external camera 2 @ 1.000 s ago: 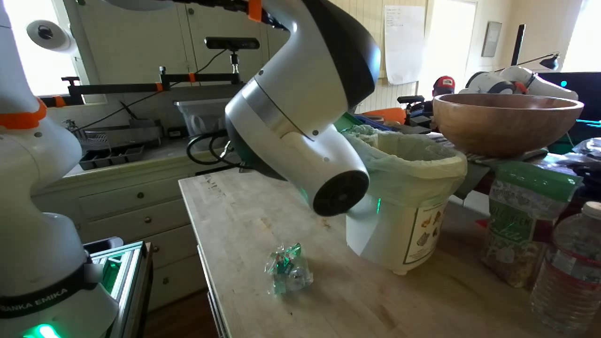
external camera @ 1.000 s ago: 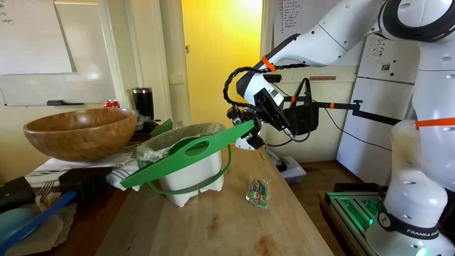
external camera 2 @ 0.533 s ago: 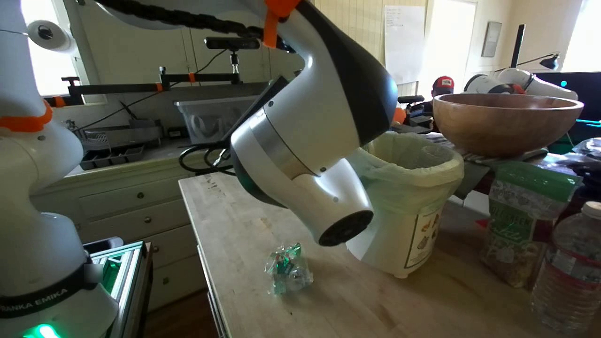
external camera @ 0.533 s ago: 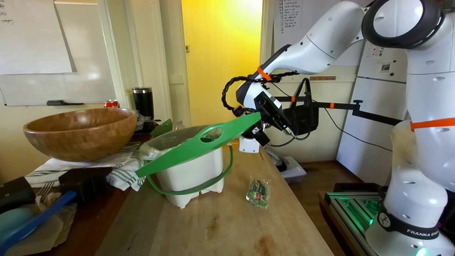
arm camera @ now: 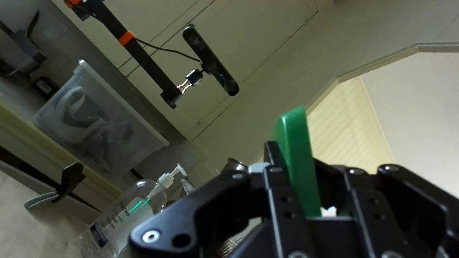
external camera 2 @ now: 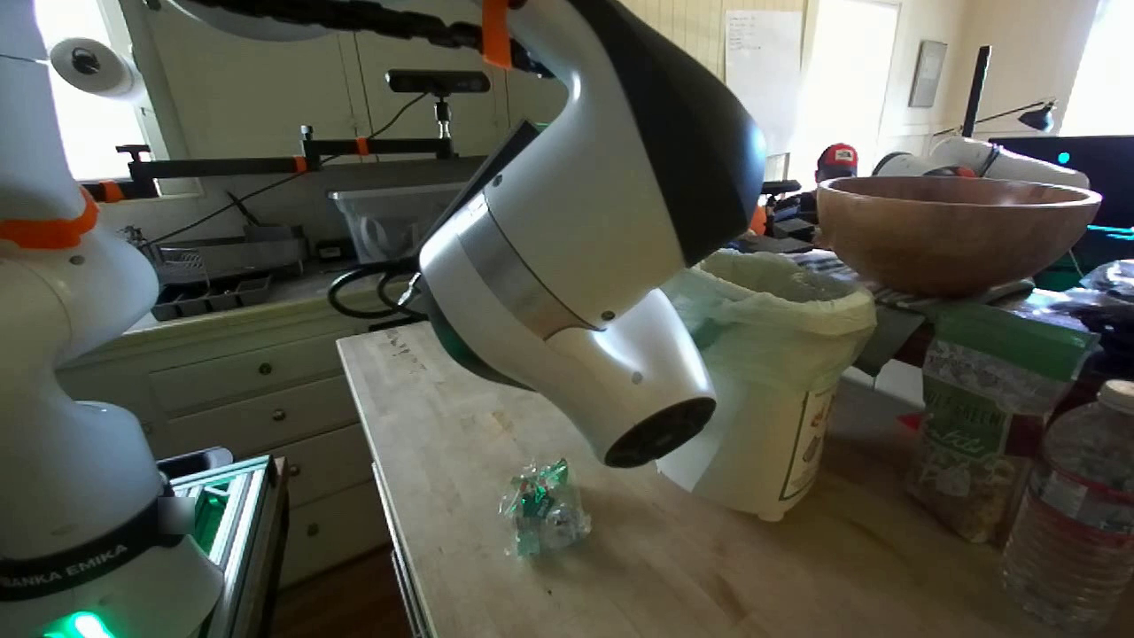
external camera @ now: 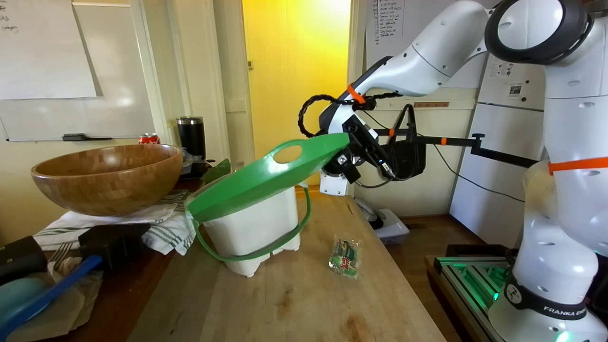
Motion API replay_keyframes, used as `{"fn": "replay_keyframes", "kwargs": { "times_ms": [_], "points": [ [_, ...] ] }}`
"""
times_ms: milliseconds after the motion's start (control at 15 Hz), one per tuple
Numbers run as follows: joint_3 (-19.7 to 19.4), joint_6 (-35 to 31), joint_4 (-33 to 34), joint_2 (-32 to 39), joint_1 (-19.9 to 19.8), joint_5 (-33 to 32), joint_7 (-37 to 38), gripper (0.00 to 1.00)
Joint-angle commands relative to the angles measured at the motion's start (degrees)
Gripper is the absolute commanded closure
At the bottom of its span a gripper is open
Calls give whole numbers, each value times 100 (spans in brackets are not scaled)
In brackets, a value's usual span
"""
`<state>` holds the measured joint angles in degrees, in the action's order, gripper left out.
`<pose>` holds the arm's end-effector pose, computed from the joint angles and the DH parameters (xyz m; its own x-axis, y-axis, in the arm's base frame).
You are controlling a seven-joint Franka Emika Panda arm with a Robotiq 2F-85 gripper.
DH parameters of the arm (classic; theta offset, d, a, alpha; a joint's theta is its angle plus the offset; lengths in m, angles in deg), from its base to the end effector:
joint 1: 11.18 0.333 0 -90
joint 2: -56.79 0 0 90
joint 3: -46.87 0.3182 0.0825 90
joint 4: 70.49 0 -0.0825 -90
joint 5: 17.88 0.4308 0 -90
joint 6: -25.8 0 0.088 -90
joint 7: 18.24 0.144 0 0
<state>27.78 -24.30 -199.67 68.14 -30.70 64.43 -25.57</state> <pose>0.4548 -0.1464 0.3477 0.7875 0.1564 -0.5961 -0.6080 0.3553 -0.7100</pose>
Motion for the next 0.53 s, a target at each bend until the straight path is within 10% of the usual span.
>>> {"fn": "replay_keyframes", "kwargs": {
  "times_ms": [0,467],
  "points": [
    [-44,250,-17,64,-94,560,398,98],
    [-69,152,-49,170,-148,1100,1037,98]
  ]
}}
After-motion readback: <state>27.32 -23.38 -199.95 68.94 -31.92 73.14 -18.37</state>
